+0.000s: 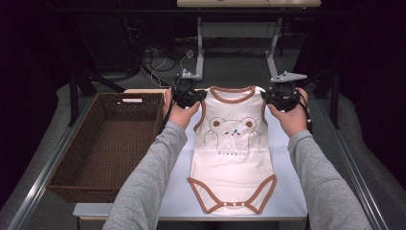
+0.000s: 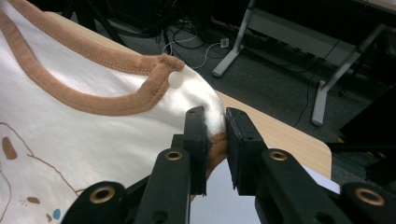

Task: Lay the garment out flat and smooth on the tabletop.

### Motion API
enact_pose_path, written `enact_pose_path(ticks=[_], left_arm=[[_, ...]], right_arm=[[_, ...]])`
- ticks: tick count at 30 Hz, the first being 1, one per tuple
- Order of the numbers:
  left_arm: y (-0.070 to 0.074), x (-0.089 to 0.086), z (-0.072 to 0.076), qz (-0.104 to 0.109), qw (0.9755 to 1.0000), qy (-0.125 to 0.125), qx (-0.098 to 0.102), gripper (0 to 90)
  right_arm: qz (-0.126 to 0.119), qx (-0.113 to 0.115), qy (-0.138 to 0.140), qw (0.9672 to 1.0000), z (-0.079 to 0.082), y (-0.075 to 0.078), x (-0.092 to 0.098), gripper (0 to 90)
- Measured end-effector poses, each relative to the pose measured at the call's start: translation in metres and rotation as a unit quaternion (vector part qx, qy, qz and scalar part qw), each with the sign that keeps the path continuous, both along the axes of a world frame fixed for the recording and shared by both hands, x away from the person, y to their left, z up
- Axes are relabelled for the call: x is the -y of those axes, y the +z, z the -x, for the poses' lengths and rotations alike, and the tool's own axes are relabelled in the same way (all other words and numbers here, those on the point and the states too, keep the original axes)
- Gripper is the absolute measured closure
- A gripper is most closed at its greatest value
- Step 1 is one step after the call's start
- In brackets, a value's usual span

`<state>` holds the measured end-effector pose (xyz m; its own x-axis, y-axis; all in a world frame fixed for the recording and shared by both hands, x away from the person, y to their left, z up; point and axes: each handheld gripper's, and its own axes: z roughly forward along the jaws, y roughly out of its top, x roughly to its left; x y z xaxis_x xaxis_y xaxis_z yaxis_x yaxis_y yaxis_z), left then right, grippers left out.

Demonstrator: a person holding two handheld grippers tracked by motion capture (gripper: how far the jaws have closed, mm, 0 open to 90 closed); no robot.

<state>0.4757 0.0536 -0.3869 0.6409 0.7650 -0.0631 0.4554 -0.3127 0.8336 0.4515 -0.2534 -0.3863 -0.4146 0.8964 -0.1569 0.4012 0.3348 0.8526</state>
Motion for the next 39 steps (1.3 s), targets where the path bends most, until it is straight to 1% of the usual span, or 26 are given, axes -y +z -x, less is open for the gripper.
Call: enact_pose_path(ticks=[3,4,7,8,10,11,12,14,15,17,18,21,25,26,29,30,33,34,36,37,38,39], left_arm=[[-0.005,0.001,-0.008,0.001,1.0000,0.001,-0.007,86.8],[-0.006,0.002,-0.010,0.000,0.9999,0.003,-0.011,86.8],[-0.013,0.003,-0.017,-0.009,0.9998,0.008,-0.013,86.8],[-0.015,0.003,-0.018,-0.010,0.9997,0.010,-0.018,86.8],[-0.019,0.003,-0.022,-0.012,0.9996,0.014,-0.020,86.8],[-0.022,0.004,-0.024,-0.018,0.9994,0.018,-0.022,86.8],[-0.024,0.004,-0.026,-0.020,0.9994,0.019,-0.021,86.8],[-0.028,0.005,-0.029,-0.029,0.9991,0.023,-0.021,86.8],[-0.031,0.006,-0.030,-0.032,0.9989,0.024,-0.024,86.7],[-0.036,0.008,-0.033,-0.039,0.9984,0.031,-0.026,86.7],[-0.038,0.009,-0.034,-0.041,0.9983,0.031,-0.026,86.7],[-0.045,0.012,-0.035,-0.054,0.9976,0.035,-0.028,86.7],[-0.053,0.016,-0.036,-0.056,0.9972,0.040,-0.029,86.7],[-0.056,0.017,-0.037,-0.060,0.9969,0.041,-0.029,86.7],[-0.062,0.018,-0.038,-0.066,0.9963,0.044,-0.032,86.8],[-0.064,0.019,-0.038,-0.068,0.9963,0.044,-0.031,86.7],[-0.070,0.019,-0.039,-0.068,0.9961,0.046,-0.033,86.8],[-0.072,0.019,-0.039,-0.071,0.9960,0.046,-0.030,86.7],[-0.075,0.019,-0.039,-0.072,0.9957,0.048,-0.032,86.7],[-0.077,0.020,-0.039,-0.074,0.9955,0.047,-0.034,86.7],[-0.079,0.020,-0.039,-0.078,0.9954,0.046,-0.032,86.7],[-0.082,0.021,-0.039,-0.078,0.9953,0.047,-0.032,86.7]], right_arm=[[0.000,-0.007,-0.008,0.9999,-0.006,-0.005,-0.001,79.0],[0.002,-0.008,-0.010,0.9999,-0.008,-0.007,-0.002,79.0],[0.012,-0.009,-0.013,0.9998,-0.014,-0.013,-0.005,79.0],[0.012,-0.013,-0.015,0.9997,-0.016,-0.015,-0.007,79.0],[0.017,-0.019,-0.019,0.9995,-0.020,-0.020,-0.009,79.0],[0.022,-0.018,-0.021,0.9994,-0.022,-0.023,-0.011,79.0],[0.024,-0.023,-0.025,0.9991,-0.025,-0.026,-0.013,79.0],[0.032,-0.022,-0.026,0.9989,-0.028,-0.031,-0.015,79.0],[0.032,-0.025,-0.029,0.9987,-0.029,-0.033,-0.017,79.0],[0.040,-0.023,-0.031,0.9985,-0.032,-0.037,-0.019,79.0],[0.038,-0.025,-0.033,0.9984,-0.033,-0.039,-0.021,79.0],[0.040,-0.032,-0.033,0.9981,-0.036,-0.044,-0.023,79.0],[0.044,-0.038,-0.039,0.9976,-0.041,-0.052,-0.025,79.0],[0.044,-0.040,-0.041,0.9974,-0.042,-0.054,-0.025,79.0],[0.037,-0.042,-0.044,0.9974,-0.043,-0.061,-0.024,79.0],[0.031,-0.045,-0.047,0.9974,-0.044,-0.064,-0.024,79.0],[0.027,-0.050,-0.051,0.9971,-0.044,-0.072,-0.024,79.0],[0.028,-0.049,-0.051,0.9971,-0.043,-0.076,-0.024,79.0],[0.029,-0.046,-0.047,0.9974,-0.043,-0.079,-0.025,79.0],[0.034,-0.043,-0.045,0.9975,-0.043,-0.081,-0.026,79.0],[0.037,-0.041,-0.043,0.9975,-0.043,-0.082,-0.026,79.0],[0.038,-0.043,-0.043,0.9974,-0.043,-0.083,-0.027,78.9]])
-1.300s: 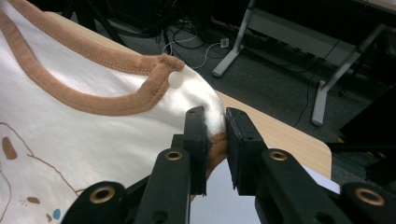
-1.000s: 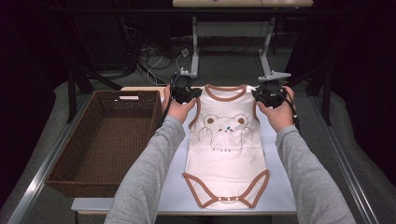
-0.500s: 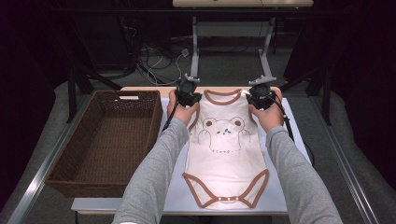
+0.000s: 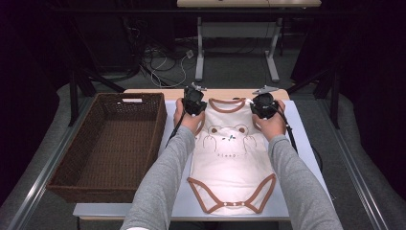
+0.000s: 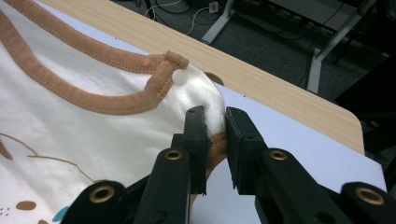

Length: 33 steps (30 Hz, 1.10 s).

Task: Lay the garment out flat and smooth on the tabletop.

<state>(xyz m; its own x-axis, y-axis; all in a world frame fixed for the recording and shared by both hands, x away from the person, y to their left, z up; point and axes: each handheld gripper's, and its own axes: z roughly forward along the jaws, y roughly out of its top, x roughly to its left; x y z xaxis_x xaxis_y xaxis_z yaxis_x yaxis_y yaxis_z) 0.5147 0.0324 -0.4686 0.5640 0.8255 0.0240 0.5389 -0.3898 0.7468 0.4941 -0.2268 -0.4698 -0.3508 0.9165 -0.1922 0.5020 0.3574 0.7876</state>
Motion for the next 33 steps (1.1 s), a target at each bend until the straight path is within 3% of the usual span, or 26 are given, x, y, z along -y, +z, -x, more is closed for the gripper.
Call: enact_pose_path(ticks=[5,9,13,16,19,22,33], left_arm=[[-0.008,0.000,-0.002,-0.003,1.0000,0.004,0.001,86.6],[-0.009,0.000,-0.005,0.007,1.0000,0.005,0.002,86.4],[-0.010,0.000,-0.006,0.011,0.9998,0.011,0.013,84.8],[-0.012,-0.001,-0.009,0.011,0.9995,0.021,0.019,73.4],[-0.013,-0.003,-0.009,0.008,0.9994,0.031,0.016,65.3],[-0.012,-0.005,-0.009,0.003,0.9992,0.035,0.017,54.4],[-0.008,-0.016,-0.007,0.018,0.9985,0.050,0.011,44.7]], right_arm=[[0.015,0.001,0.000,0.9999,-0.002,-0.008,-0.003,78.9],[0.020,0.004,0.002,0.9998,-0.004,-0.009,-0.005,78.8],[0.025,0.011,-0.003,0.9996,-0.007,-0.011,-0.006,77.3],[0.019,0.028,-0.010,0.9994,-0.010,-0.012,-0.005,61.4],[0.027,0.031,-0.020,0.9989,-0.012,-0.014,-0.003,54.4],[0.024,0.023,-0.024,0.9991,-0.011,-0.015,-0.001,52.8],[0.007,0.017,-0.015,0.9997,-0.007,-0.007,0.000,47.8]])
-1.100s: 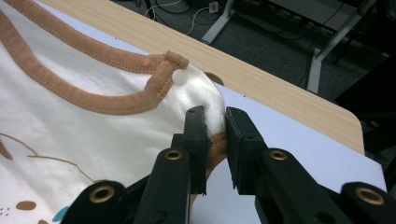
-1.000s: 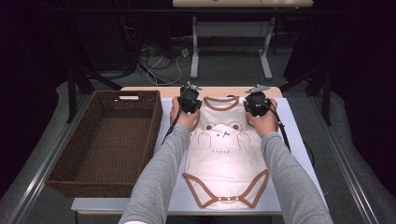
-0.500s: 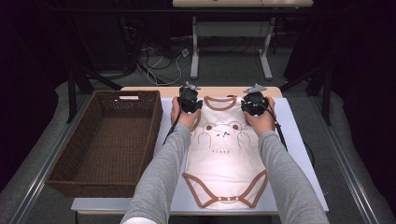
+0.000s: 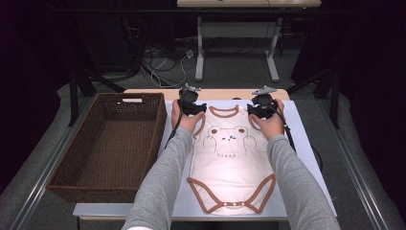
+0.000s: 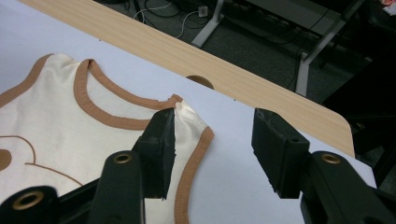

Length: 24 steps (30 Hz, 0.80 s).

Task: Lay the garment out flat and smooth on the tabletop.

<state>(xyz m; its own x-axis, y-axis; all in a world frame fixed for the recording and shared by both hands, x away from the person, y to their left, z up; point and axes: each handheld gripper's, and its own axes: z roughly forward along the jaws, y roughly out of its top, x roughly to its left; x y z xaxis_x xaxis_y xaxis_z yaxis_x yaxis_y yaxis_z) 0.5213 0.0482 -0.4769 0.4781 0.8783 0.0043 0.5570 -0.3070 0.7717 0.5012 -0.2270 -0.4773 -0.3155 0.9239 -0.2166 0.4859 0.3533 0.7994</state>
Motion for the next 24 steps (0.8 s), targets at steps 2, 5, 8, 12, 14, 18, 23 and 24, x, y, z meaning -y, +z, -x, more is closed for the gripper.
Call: enact_pose_path(ticks=[2,5,8,12,14,18,23,24], left_arm=[[0.001,-0.002,0.001,0.006,1.0000,0.002,0.001,42.5],[0.003,-0.005,0.003,0.020,0.9997,0.007,-0.006,38.6],[0.005,-0.007,0.006,0.032,0.9995,0.005,-0.002,36.4],[0.011,-0.011,0.010,0.041,0.9991,0.006,0.000,35.5],[0.015,-0.012,0.014,0.045,0.9990,0.005,0.005,35.5],[0.021,-0.012,0.021,0.072,0.9974,0.006,0.001,35.0],[0.025,-0.012,0.030,0.090,0.9959,-0.005,-0.004,32.2],[0.026,-0.012,0.031,0.093,0.9957,-0.008,-0.003,30.2]], right_arm=[[-0.006,-0.003,-0.003,1.0000,0.000,0.001,0.001,46.6],[-0.016,-0.009,-0.005,0.9998,0.000,0.003,0.003,43.9],[-0.019,-0.012,-0.006,0.9997,0.002,0.007,0.004,42.2],[-0.044,-0.010,0.002,0.9990,0.006,0.014,0.008,40.4],[-0.042,-0.009,0.009,0.9990,0.007,0.017,0.009,38.7],[-0.037,-0.019,0.008,0.9991,0.014,0.023,0.011,37.1],[-0.059,-0.019,0.025,0.9977,0.021,0.030,0.012,31.9],[-0.059,-0.017,0.030,0.9977,0.023,0.032,0.012,31.1]])
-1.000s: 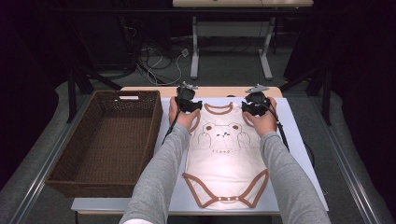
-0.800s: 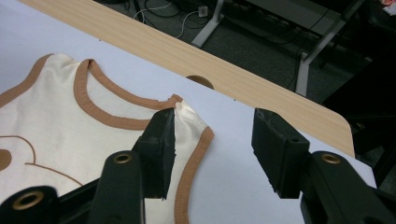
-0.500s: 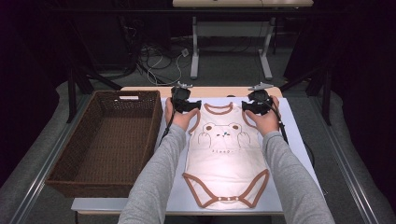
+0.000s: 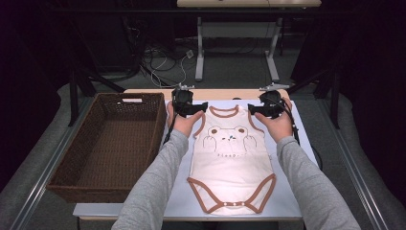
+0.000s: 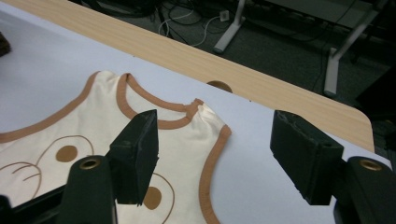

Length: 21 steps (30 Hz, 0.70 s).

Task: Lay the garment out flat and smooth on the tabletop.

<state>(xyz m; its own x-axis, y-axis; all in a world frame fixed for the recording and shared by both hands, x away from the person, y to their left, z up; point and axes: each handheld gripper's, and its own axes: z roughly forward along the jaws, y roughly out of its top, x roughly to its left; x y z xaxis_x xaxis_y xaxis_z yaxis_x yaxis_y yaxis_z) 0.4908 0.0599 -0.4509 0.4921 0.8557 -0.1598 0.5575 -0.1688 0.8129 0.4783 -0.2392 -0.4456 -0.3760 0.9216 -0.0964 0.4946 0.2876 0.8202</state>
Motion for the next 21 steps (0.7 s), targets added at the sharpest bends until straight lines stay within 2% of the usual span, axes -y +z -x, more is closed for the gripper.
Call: enact_pose_path(ticks=[4,7,10,12,15,17,18,21], left_arm=[[0.003,0.000,0.007,0.012,0.9999,-0.002,0.005,23.7],[0.004,0.001,0.012,0.017,0.9998,-0.008,0.005,20.7],[0.002,0.001,0.018,0.022,0.9997,0.001,0.013,15.7],[0.001,0.000,0.021,0.026,0.9996,-0.002,0.012,15.2],[-0.002,-0.001,0.024,0.046,0.9989,0.003,0.004,11.6],[-0.004,-0.001,0.026,0.056,0.9984,-0.002,-0.007,6.3],[-0.005,-0.002,0.027,0.055,0.9984,-0.006,-0.006,5.2],[-0.009,-0.003,0.029,0.071,0.9974,0.001,-0.007,1.2]], right_arm=[[0.003,0.004,0.017,0.9999,0.006,0.005,-0.003,27.7],[-0.007,-0.003,0.027,0.9996,0.009,0.006,-0.003,21.1],[-0.021,-0.010,0.033,0.9992,0.012,0.006,-0.002,20.6],[-0.029,0.004,0.027,0.9992,0.015,0.005,0.000,20.5],[-0.033,0.005,0.022,0.9992,0.018,0.003,0.002,16.3],[-0.036,-0.001,0.012,0.9993,0.018,0.002,0.004,14.6],[-0.027,-0.006,-0.005,0.9996,0.018,0.001,0.003,14.4],[-0.037,-0.012,-0.002,0.9992,0.019,-0.003,0.005,14.1]])
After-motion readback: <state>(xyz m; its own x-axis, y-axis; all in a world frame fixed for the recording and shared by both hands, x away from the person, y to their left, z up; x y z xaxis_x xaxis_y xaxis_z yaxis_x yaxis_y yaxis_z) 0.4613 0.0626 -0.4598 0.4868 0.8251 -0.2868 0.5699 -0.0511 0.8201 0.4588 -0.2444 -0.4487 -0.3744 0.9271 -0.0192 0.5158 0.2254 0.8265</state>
